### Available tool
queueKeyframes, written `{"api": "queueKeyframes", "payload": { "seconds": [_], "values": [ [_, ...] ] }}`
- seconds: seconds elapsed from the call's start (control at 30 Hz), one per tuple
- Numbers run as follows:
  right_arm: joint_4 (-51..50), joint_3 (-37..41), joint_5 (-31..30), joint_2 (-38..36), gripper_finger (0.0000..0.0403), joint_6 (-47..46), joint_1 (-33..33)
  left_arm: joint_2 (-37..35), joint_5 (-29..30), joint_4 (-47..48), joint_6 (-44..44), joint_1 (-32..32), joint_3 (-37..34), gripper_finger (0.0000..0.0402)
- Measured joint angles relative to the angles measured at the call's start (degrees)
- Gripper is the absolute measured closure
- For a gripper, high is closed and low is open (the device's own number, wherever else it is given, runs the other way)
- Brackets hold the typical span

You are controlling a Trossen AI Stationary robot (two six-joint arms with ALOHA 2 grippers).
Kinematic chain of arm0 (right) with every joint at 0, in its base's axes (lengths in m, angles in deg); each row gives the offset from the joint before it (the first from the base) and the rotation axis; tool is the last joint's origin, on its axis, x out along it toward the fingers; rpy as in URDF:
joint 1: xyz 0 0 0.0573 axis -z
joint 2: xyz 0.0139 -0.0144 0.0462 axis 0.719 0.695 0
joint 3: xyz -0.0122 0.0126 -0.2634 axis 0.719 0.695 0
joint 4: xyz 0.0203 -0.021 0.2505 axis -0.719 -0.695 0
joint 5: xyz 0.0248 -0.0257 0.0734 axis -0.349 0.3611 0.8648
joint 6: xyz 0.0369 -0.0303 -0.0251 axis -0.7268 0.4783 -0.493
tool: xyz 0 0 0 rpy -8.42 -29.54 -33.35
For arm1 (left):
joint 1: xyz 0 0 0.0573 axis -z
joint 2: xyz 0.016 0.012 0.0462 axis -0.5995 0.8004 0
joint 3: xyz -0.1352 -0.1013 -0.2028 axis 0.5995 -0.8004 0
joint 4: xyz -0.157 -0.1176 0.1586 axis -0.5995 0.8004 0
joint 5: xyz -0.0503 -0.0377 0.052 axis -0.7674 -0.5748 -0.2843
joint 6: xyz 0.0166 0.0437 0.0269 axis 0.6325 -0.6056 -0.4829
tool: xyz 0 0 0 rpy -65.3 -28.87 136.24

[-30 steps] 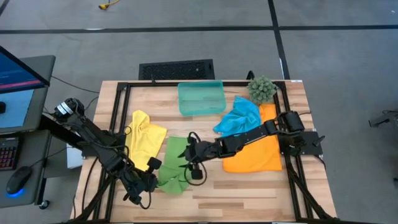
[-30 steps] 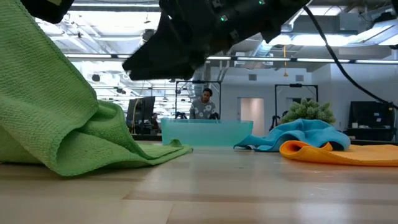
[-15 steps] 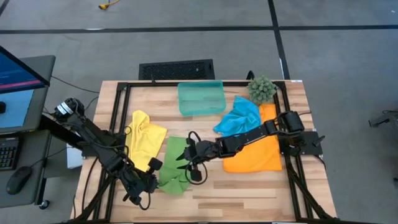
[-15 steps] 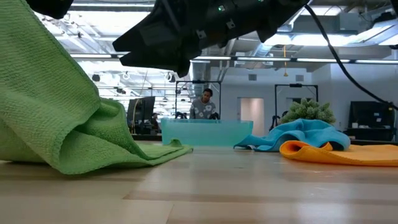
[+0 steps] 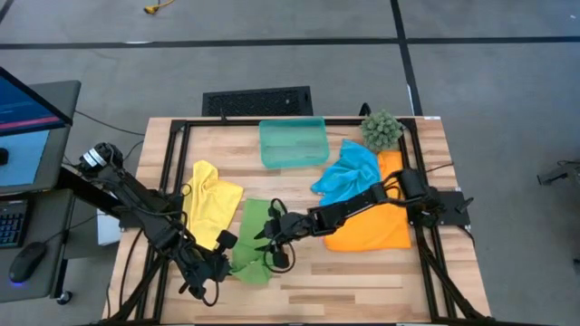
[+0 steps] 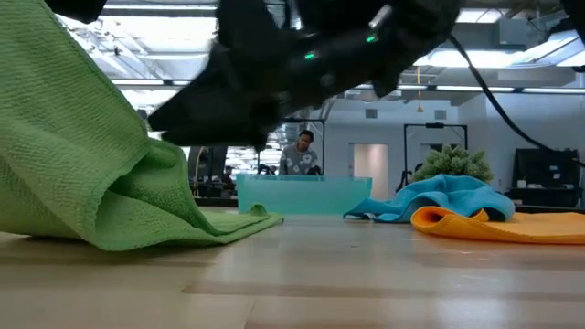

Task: Roll microfiber towels into tight, uniform cylinder then place into a basket
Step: Roll the green microfiber cloth

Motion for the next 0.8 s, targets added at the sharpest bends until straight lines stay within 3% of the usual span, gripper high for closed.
{"api": "queueKeyframes", "payload": {
  "seconds": [0.8],
  "values": [
    [-3.55, -3.20, 7.36, 1.39, 0.0234, -4.77, 1.18, 0.00, 1.62, 0.50, -0.44, -0.02, 0.00, 0.0401]
  ]
}}
